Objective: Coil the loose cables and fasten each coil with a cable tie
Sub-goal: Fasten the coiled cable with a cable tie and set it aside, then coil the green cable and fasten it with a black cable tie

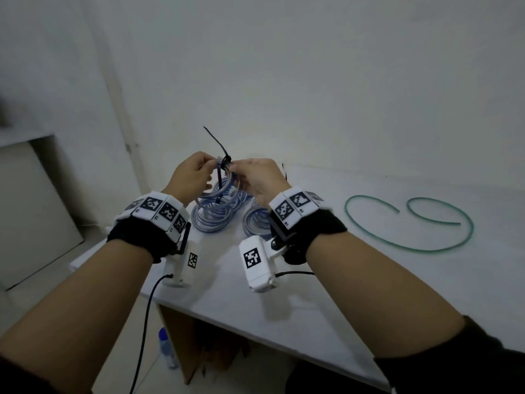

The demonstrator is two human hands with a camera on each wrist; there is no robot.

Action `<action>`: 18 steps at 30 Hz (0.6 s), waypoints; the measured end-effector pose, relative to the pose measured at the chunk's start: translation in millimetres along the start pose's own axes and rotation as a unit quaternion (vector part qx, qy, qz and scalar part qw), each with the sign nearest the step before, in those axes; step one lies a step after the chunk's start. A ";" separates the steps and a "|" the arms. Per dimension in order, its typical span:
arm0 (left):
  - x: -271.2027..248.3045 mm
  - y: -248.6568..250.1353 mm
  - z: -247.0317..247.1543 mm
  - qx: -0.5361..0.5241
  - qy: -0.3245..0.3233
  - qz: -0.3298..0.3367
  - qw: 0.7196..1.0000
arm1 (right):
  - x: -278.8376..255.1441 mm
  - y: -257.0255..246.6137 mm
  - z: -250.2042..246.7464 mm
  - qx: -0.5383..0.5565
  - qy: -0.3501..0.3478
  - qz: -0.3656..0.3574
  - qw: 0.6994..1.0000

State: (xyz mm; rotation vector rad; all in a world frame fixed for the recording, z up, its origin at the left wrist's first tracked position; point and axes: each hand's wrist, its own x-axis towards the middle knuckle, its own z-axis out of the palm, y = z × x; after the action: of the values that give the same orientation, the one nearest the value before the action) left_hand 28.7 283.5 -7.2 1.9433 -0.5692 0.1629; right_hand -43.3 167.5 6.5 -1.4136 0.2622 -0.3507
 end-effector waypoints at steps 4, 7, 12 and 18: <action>5.5 -24.7 -11.5 0.125 -0.014 -0.041 0.991 | 12.4 32.3 17.4 -0.133 -0.010 0.000 0.991; 8.2 -41.5 -13.4 0.152 -0.042 -0.091 0.983 | 16.7 46.6 20.9 -0.210 -0.020 0.005 0.977; 7.7 -50.4 -12.5 0.149 -0.086 -0.137 0.975 | 31.0 59.0 20.0 -0.364 -0.038 -0.021 0.930; 7.8 -46.7 -13.1 0.237 -0.131 -0.129 0.954 | 55.4 77.9 21.9 -0.499 -0.012 -0.031 0.866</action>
State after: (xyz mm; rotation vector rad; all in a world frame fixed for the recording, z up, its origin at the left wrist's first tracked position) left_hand 58.7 308.1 -37.2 2.5113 -0.4684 -0.1405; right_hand 22.4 175.2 -65.8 -2.4566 0.4070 -0.2474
